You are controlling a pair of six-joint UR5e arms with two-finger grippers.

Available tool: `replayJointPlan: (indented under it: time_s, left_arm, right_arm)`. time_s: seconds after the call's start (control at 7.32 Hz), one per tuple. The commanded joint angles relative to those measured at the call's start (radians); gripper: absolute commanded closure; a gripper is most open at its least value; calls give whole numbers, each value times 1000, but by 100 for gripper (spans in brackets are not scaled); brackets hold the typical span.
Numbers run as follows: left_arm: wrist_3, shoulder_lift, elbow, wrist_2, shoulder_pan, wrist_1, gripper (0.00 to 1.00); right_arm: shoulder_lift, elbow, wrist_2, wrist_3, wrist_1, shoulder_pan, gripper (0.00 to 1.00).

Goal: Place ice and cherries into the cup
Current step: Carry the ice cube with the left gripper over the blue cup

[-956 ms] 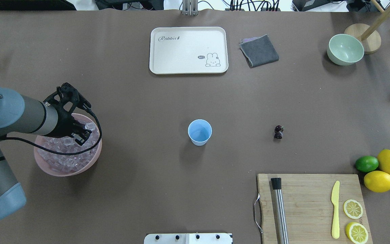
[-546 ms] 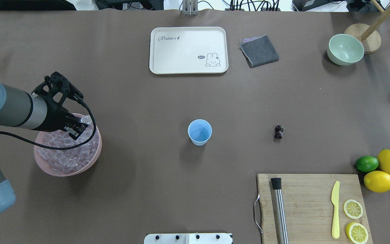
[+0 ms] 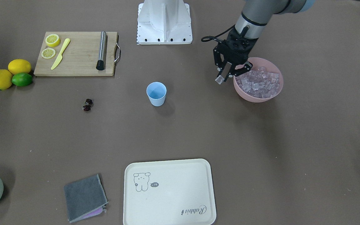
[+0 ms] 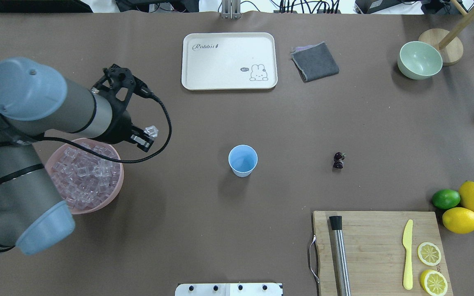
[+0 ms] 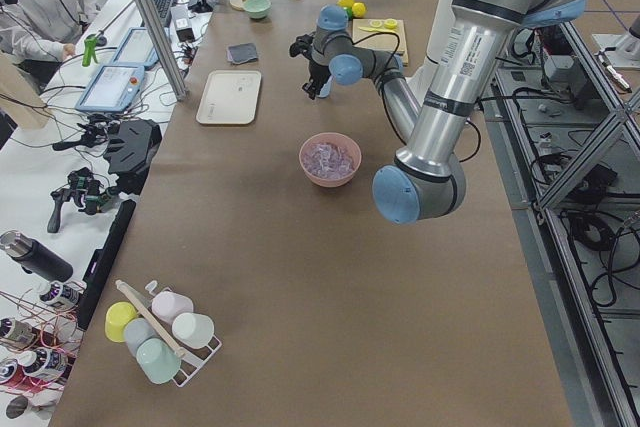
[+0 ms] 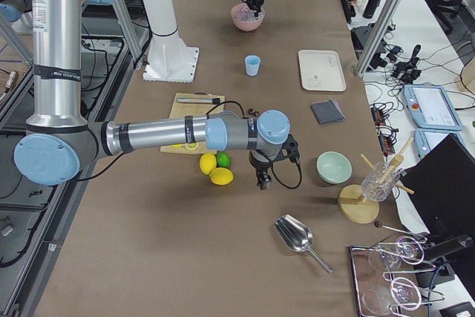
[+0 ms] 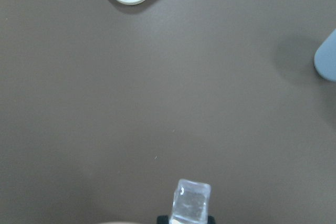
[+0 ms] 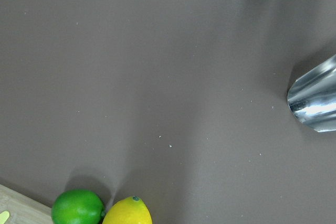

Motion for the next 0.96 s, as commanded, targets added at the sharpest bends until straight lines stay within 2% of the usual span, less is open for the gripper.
replayJointPlan:
  time_s: [0.0, 0.14, 0.27, 0.68, 0.82]
  left_arm:
    - [-124, -195, 141, 47, 74, 31, 100]
    - [-183, -282, 224, 84, 127, 28, 100]
    - [-200, -310, 260, 104, 163, 22, 100]
    - [-203, -311, 320, 140, 201, -52, 97]
    - [-203, -315, 335, 145, 210, -57, 35]
  right_arm:
    - [-4, 2, 3, 0, 1, 0, 0]
    - [-5, 8, 3, -2, 1, 0, 0]
    - [-7, 8, 2, -2, 1, 0, 0]
    - [-8, 12, 2, 0, 1, 0, 0]
    - [-8, 14, 3, 0, 1, 0, 0]
